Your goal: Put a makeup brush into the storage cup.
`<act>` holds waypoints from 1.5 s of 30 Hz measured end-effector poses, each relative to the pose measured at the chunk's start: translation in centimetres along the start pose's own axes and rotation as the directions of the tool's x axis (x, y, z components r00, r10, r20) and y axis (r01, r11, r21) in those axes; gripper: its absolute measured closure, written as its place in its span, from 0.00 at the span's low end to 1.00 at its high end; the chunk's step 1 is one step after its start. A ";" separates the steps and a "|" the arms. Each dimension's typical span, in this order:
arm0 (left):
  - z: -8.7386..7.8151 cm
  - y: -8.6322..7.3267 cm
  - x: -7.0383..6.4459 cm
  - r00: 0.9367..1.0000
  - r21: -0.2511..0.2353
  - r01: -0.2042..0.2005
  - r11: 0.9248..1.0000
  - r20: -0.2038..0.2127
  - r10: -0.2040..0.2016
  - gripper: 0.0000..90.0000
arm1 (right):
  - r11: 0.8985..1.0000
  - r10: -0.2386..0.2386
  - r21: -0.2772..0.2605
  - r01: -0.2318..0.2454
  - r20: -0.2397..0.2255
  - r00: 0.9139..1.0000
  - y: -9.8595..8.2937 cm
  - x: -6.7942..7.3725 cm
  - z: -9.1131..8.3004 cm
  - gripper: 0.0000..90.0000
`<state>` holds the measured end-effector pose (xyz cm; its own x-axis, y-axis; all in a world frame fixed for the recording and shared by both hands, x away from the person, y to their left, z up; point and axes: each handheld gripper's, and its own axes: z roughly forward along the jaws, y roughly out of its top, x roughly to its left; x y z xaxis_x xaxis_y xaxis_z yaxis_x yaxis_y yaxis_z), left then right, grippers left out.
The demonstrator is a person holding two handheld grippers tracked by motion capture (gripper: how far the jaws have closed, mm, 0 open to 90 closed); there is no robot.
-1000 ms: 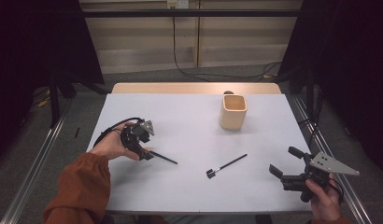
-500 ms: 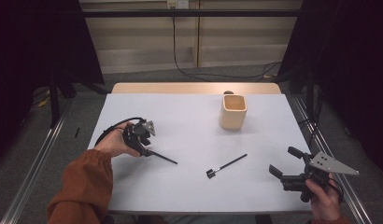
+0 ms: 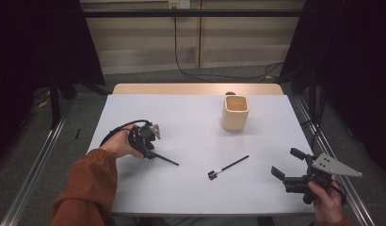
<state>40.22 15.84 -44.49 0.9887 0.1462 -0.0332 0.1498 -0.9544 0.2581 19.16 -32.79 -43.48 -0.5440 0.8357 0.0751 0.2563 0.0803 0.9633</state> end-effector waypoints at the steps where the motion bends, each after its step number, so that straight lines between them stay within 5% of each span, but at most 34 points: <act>1: 0.0 0.0 0.0 1.000 0.002 -0.005 1.000 0.004 0.005 0.67 | 1.000 0.000 0.000 0.000 -0.001 1.000 0.0 0.0 0.0 0.00; 21: 0.3 0.3 0.1 0.999 0.024 0.014 1.000 0.046 -0.015 0.93 | 1.000 -0.003 0.004 0.003 0.006 1.000 -0.1 0.1 0.1 0.00; 45: -0.1 0.0 0.3 0.991 -0.006 0.123 0.992 0.057 -0.122 0.93 | 1.000 -0.006 0.016 0.006 0.005 1.000 -0.1 0.1 0.2 0.00</act>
<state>40.49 15.96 -44.40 0.9617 0.2467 -0.1198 0.2701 -0.9278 0.2575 19.21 -32.61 -43.62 -0.5418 0.8377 0.0682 0.2656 0.0936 0.9595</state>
